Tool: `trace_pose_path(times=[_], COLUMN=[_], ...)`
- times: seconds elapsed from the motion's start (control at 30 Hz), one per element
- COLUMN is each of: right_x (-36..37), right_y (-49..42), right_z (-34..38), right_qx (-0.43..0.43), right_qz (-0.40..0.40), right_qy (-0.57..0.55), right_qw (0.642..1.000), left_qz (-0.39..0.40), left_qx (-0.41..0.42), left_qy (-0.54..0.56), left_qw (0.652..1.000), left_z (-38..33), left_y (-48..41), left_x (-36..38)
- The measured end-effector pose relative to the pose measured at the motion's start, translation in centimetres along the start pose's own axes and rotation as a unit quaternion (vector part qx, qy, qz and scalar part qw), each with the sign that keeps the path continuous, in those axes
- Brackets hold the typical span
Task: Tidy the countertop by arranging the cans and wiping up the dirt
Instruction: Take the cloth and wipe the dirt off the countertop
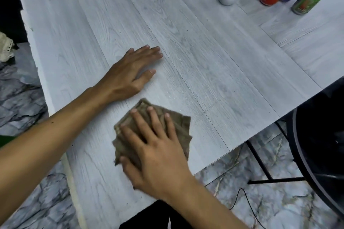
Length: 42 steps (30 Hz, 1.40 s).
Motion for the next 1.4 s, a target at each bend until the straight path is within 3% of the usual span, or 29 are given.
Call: trace_pose_path(times=[0.3,0.67,1.13,1.4], right_x=[-1.1,-5.8,-11.9,-13.7], right_y=[4.7,5.4,3.1,-1.8], right_z=[-2.4,-11.8,-26.0,-29.4], right_qx=[0.006,0.052,0.226,0.255], right_qz=[-0.002,0.046,-0.052,-0.088], right_qy=[-0.004,0.023,0.01,-0.022], right_qw=[1.0,0.997,0.973,0.963], left_qz=[0.025,0.004,-0.02,-0.022], left_qx=[0.026,0.009,-0.042,-0.048], left_qy=[0.003,-0.002,-0.01,-0.016], left_qw=[0.999,1.0,0.999,0.998], left_z=[-3.0,-5.0,-5.8,-5.3], left_y=[-0.6,-2.2,-5.2,-5.7], left_x=[1.6,2.2,3.9,3.4])
Point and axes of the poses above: each hand's wrist, its own y-axis away from the middle knuckle, its own x-axis out of the palm, z = x × y, the point moved 8 cm from there along -y, towards the middle knuckle, and after that the axes turned 2 degrees about y, right-handed, at the moved point
